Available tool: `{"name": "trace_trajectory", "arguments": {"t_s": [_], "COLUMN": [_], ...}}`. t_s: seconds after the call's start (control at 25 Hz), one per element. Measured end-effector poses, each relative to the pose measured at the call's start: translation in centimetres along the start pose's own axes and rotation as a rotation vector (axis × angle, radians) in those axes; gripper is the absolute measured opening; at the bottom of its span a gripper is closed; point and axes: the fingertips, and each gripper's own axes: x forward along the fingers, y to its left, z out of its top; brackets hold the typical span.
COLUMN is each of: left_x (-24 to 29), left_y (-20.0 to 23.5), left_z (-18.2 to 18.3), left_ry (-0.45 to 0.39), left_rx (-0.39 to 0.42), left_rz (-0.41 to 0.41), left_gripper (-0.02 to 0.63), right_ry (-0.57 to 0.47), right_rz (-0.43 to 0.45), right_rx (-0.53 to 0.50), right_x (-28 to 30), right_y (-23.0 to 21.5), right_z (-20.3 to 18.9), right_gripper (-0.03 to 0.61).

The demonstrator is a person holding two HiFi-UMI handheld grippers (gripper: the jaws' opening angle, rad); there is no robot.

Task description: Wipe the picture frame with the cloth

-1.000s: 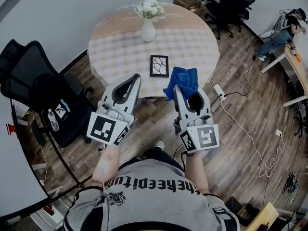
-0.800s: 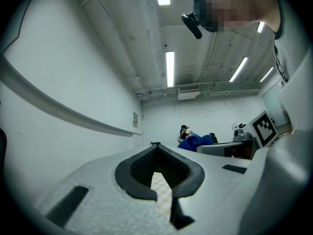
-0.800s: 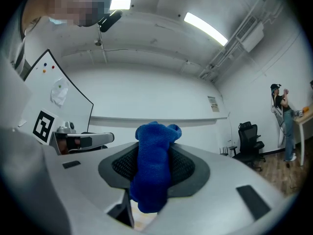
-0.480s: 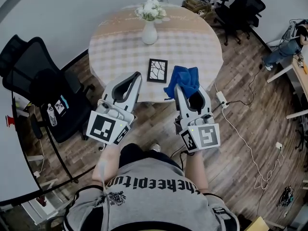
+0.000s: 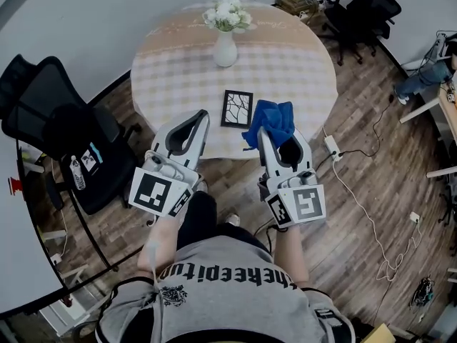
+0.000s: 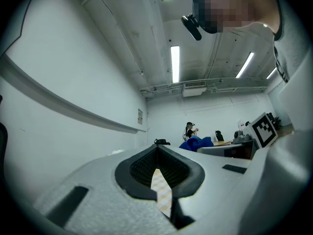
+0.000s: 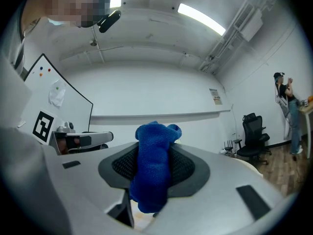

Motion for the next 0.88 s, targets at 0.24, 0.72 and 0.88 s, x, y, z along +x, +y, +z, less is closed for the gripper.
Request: {"name": "trace_trajectory", "arguments": {"t_s": [0.24, 0.72, 0.88], "left_x": [2.9, 8.7, 10.2], "left_y": [3.2, 9.7, 11.8], "left_z": [-0.5, -2.4, -3.3], "left_ry": [-0.003, 0.013, 0.018], "left_rx": [-0.011, -0.035, -0.041], "left_rz": [-0.043, -0.155, -0.188], "left_gripper": [0.015, 0.017, 0.017], "right_ry": [0.015, 0.029, 0.038], "right_rz": [-0.029, -0.129, -0.163], "right_rx": [0.004, 0.01, 0.014], "right_x": [3.8, 11.3, 13.7], "right_y": [-0.4, -2.0, -2.7], "right_z": [-0.9, -2.7, -3.8], "right_gripper": [0.152, 0.152, 0.152]}}
